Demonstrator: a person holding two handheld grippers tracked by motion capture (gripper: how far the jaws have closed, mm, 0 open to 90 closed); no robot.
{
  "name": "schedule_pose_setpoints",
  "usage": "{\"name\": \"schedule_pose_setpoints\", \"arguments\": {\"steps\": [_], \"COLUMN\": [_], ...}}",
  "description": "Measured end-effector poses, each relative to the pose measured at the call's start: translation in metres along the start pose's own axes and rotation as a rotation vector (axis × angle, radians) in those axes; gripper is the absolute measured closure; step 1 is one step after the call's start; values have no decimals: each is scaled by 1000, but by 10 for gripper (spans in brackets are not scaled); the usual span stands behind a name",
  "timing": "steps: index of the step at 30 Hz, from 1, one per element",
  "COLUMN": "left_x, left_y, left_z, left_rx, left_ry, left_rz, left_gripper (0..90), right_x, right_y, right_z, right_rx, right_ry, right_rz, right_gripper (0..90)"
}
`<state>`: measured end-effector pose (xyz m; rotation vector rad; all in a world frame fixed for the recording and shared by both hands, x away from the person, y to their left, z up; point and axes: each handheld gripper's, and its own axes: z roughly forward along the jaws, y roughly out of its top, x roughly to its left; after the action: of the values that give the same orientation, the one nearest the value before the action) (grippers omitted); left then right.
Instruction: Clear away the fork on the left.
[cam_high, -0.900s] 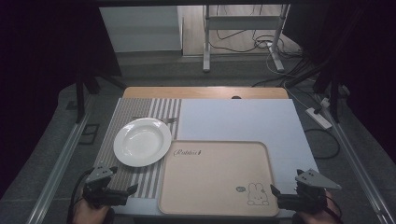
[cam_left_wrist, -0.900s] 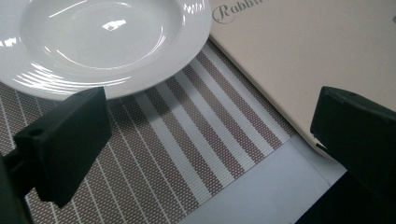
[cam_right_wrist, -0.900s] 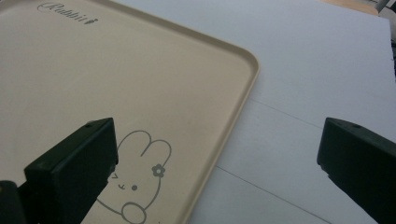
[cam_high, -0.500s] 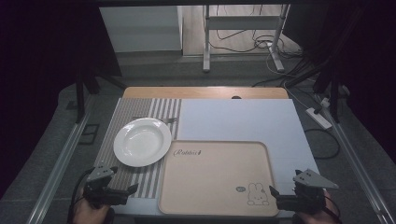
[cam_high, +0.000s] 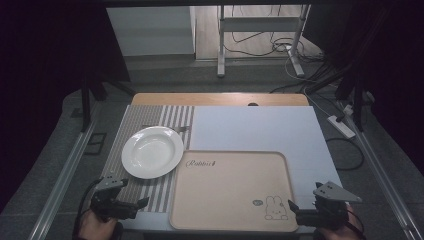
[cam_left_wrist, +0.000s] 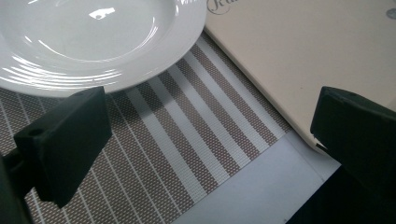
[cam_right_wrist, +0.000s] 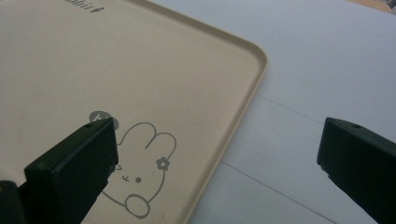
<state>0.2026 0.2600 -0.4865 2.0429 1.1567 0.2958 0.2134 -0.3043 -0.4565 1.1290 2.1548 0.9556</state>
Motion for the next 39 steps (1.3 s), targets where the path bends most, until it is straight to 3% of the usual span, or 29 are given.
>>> {"name": "schedule_pose_setpoints", "arguments": {"steps": [8,15,19,25,29,34,39], "left_x": [1,3,4,10,14,23,26], "left_y": [4,7,9,13,18,21,27], "left_z": [3,4,8,15,18,29,35], "left_rx": [1,6,-2,5,7,25,42], "left_ry": [-7,32,-7,-26,-6,-21,-22], "left_rz": [18,15,11,-17,-9,-29,-22], "left_gripper": [0,0,0,0,0,0,0], "right_x": [1,1,1,1,1,-2,-1], "right_y": [1,1,1,1,1,0,0], "right_z": [2,2,2,1,1,-2,-1], "right_rx": [16,21,15,14,8,-12,-4], "right_ry": [-1,-8,-7,-10,-7,0,0], "right_rz": [-6,-10,-5,-11,-5,22,7], "right_gripper": [0,0,0,0,0,0,0]}}
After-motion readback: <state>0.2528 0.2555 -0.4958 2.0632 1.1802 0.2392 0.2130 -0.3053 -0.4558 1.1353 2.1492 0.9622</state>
